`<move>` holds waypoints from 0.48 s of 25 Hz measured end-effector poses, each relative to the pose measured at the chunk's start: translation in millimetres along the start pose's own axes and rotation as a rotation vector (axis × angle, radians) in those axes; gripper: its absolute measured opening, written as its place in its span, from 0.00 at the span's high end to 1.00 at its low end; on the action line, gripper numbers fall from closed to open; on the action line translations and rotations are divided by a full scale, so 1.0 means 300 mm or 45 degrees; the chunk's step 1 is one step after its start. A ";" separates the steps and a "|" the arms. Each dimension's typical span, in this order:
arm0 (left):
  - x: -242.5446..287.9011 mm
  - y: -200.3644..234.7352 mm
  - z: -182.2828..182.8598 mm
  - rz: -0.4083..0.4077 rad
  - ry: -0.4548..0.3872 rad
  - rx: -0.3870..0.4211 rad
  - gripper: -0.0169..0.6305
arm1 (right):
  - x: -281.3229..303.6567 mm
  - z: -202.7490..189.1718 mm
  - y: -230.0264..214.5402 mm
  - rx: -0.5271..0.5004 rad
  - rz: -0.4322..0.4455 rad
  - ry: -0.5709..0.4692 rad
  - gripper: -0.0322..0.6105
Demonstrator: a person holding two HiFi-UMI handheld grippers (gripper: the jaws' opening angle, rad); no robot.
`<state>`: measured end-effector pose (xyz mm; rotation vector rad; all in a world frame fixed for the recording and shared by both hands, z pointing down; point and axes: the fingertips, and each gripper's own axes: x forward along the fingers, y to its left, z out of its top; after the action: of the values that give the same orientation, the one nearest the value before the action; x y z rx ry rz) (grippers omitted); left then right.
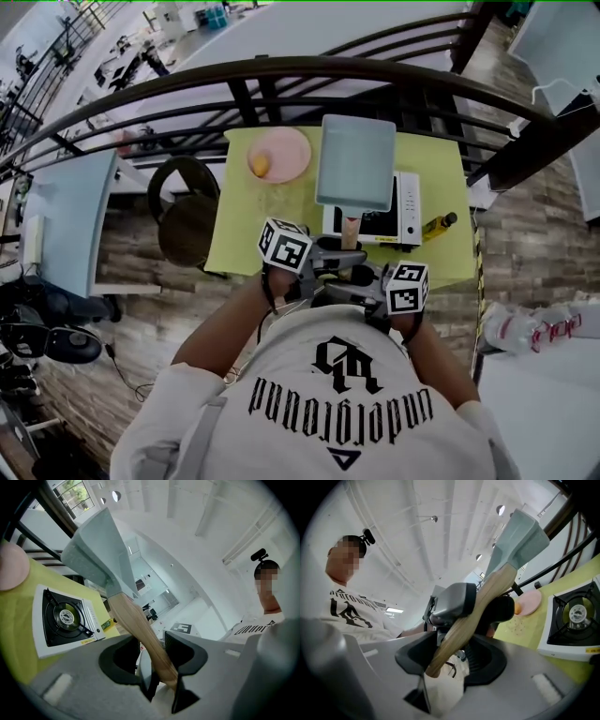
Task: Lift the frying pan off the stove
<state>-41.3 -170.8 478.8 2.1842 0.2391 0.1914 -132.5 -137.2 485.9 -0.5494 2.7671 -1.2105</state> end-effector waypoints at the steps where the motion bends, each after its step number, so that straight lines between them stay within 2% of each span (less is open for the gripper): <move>1: 0.008 -0.011 -0.007 -0.003 -0.001 0.004 0.69 | -0.010 -0.007 0.008 -0.003 -0.002 0.001 0.66; 12: 0.155 -0.146 -0.111 -0.007 -0.020 -0.007 0.69 | -0.181 -0.094 0.131 0.000 0.019 0.013 0.66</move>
<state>-8.1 -108.5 464.9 2.1786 0.2355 0.1719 -99.1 -74.0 472.8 -0.5232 2.7743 -1.2135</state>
